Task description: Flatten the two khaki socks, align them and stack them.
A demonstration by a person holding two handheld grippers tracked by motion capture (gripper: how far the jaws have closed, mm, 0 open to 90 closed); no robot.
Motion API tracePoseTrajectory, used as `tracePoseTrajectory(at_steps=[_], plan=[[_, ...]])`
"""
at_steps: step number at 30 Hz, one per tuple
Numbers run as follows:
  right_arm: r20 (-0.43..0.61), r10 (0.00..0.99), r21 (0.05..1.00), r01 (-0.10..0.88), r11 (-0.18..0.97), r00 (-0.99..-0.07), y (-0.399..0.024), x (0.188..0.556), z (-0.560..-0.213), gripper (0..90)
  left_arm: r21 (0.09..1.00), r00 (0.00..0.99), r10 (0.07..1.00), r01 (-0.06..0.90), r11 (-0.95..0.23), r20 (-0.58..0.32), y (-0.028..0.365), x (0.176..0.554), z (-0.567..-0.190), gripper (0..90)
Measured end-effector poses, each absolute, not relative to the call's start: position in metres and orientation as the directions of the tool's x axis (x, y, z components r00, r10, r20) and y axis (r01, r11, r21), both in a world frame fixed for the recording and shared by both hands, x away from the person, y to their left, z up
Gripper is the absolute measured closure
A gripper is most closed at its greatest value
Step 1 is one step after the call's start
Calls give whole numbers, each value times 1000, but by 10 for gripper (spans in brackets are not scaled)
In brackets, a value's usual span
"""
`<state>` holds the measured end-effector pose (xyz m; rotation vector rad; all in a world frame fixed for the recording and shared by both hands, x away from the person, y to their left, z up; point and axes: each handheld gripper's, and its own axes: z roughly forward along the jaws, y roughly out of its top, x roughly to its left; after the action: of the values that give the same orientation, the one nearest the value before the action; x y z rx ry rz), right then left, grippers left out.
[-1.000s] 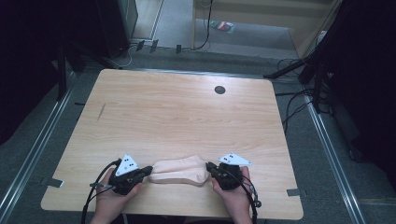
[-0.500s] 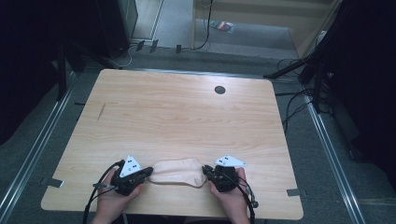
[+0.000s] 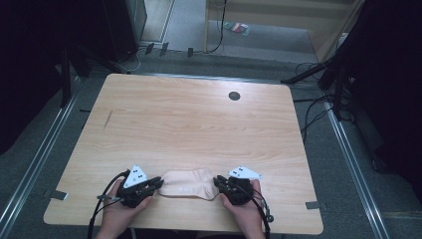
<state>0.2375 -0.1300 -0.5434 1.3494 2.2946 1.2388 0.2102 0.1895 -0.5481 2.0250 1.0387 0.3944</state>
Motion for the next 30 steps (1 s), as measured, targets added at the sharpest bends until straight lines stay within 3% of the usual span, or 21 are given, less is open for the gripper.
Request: tracePoseTrajectory(at_steps=[13, 30], plan=[[214, 786, 785, 581, 216, -580, -132, 236, -529, 875, 799, 622, 782, 485, -354, -31, 187, 204, -543, 874], [223, 806, 721, 650, 241, -548, -133, 244, -543, 884, 748, 628, 778, 519, -413, -6, 183, 209, -548, 837]])
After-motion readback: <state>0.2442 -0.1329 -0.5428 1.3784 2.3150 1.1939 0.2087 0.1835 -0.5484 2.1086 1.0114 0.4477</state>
